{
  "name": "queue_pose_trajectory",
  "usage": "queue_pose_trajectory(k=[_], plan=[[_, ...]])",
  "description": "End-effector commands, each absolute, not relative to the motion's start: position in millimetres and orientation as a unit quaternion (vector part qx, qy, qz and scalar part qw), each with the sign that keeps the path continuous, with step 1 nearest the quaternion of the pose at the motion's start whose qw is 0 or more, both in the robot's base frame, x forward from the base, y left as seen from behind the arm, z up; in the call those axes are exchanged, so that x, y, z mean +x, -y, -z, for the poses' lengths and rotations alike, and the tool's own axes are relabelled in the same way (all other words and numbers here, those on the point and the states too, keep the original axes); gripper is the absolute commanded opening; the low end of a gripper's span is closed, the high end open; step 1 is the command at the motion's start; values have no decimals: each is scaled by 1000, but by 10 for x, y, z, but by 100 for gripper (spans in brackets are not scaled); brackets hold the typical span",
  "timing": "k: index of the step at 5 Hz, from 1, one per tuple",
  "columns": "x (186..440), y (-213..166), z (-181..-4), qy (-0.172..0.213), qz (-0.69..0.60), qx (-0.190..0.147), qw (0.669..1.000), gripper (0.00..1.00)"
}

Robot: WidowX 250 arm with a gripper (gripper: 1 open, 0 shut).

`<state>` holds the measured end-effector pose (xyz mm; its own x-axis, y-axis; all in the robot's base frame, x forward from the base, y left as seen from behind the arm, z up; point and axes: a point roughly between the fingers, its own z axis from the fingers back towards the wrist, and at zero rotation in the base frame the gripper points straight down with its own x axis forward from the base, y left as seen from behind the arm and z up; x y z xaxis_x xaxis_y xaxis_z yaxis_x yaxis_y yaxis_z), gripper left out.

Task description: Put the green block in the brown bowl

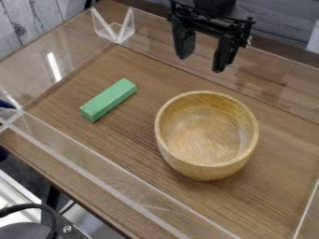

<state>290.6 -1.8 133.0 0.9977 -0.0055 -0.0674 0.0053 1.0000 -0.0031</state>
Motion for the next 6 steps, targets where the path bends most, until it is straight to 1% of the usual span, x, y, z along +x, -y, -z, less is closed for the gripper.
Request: queue_pose_trajectory(k=[1,2,3,4,6], plan=[[2815,-109,-1305,-44,32,0,998,0],[2489,-310,-1217,-64,61,7,996,0],[2283,-732,-1110,-55,48,-9,997,0],[2188,-1136,-982,-44,48,-24,998,0],[1998,-1529,-675,-49,71,-66,994,0]])
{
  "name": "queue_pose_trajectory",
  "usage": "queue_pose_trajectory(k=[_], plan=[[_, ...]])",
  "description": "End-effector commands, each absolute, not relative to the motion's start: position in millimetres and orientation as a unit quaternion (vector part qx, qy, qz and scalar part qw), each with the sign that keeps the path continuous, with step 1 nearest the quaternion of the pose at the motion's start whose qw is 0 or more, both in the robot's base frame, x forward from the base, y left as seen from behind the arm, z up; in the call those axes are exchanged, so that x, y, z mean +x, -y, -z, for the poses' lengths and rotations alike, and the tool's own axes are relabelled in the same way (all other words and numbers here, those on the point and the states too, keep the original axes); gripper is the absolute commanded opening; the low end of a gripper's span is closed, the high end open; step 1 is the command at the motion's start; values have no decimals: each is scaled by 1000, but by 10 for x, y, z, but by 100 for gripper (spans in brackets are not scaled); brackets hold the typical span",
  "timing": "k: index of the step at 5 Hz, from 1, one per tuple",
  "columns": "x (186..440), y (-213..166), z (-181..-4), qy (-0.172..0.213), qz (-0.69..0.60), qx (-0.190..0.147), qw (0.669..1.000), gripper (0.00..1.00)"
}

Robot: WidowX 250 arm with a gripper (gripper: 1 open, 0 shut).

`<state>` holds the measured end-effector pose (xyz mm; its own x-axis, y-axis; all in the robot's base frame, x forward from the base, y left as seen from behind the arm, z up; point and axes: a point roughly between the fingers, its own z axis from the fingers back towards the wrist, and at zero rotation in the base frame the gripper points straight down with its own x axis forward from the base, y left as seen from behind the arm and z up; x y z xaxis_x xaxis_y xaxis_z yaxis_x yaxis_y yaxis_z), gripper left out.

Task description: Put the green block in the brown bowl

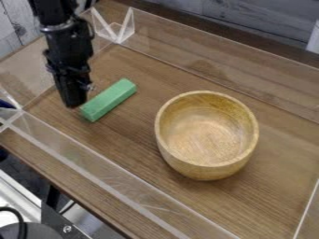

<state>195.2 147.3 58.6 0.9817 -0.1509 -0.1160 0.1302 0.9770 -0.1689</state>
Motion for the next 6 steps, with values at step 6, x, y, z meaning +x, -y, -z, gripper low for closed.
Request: queue_pose_trajectory(k=[6], plan=[[2077,-1465,-428,-64,52,-52,995,0]])
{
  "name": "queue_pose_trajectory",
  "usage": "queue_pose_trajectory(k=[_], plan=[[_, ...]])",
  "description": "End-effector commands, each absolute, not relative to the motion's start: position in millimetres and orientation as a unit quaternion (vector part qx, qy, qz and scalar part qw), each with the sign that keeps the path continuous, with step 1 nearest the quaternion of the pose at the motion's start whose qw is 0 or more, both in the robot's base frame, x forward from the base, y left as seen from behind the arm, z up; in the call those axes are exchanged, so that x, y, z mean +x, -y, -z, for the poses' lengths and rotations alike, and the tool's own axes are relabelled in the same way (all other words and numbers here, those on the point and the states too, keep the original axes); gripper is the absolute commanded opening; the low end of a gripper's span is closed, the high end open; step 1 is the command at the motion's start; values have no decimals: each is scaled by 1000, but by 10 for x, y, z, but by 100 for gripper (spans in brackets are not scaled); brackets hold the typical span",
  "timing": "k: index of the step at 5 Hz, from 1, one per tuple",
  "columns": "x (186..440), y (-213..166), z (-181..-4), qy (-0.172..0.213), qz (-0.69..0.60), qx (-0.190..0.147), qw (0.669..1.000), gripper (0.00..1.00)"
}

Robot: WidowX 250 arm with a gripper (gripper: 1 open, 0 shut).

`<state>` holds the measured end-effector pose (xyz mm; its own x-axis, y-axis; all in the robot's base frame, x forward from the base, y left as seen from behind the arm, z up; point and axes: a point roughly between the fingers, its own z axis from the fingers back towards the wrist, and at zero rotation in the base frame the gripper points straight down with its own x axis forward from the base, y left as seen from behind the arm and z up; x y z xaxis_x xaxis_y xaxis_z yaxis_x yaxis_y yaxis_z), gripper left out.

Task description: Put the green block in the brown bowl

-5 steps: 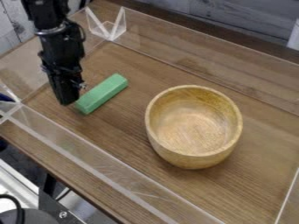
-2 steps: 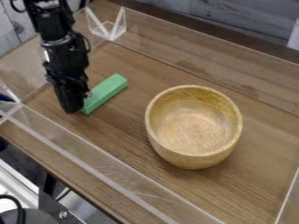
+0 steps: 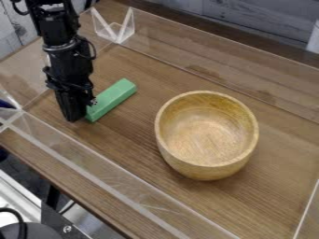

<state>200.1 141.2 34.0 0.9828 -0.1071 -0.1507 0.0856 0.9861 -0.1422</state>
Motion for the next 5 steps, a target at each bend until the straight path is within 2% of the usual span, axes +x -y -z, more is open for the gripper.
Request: queue_pose_trajectory(k=[1,3,5], plan=[[2072,-1394,-324,-75,65,-47,994,0],[2055,-1260,-245,-97,89,-38,991,0],[2137,-1141,-269,-77,85,-43,992,0]])
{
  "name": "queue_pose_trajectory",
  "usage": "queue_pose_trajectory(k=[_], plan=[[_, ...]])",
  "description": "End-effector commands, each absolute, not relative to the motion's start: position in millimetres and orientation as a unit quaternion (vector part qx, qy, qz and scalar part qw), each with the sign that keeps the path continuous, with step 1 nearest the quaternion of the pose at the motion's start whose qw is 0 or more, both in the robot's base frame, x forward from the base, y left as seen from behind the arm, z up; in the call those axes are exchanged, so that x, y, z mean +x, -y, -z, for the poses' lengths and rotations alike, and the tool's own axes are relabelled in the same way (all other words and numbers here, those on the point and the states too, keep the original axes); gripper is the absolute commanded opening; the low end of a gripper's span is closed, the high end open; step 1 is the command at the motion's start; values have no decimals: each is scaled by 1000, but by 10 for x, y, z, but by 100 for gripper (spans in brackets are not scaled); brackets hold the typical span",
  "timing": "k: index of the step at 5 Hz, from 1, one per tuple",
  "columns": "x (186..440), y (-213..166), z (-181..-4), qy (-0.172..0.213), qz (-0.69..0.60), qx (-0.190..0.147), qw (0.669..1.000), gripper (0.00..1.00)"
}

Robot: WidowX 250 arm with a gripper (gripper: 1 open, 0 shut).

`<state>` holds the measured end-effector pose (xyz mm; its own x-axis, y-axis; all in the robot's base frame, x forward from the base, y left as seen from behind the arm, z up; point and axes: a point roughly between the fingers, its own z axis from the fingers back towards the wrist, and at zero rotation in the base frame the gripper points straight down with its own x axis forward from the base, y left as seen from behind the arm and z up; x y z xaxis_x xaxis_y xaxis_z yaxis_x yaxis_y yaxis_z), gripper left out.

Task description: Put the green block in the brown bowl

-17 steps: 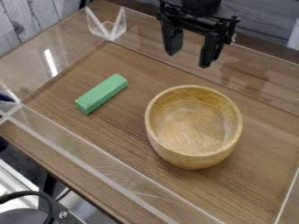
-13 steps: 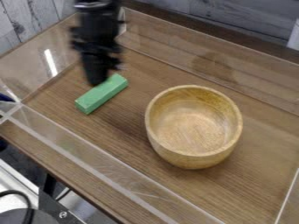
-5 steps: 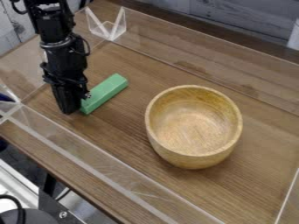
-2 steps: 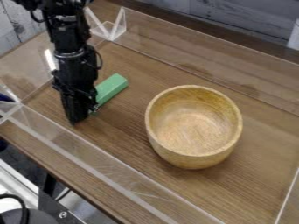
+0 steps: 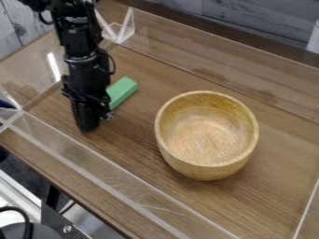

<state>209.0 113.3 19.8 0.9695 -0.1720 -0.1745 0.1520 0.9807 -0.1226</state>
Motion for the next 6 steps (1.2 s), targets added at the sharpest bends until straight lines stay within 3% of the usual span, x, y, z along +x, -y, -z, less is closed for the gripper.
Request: queue_pose_trajectory(k=[1,2,3,4,5,6], plan=[[2128,-1107,-263,-81,78,-35,993,100],[2117,-1074,-261,-84,69,-27,994,100],[2135,-1072,-397,-72,65,-23,995,100],[2165,-1069,-447,-68,61,-30,995,0],[2188,-1066,-577,-63,56,-38,996,0],[2238,-1063,-924,-47,62,-39,996,0]])
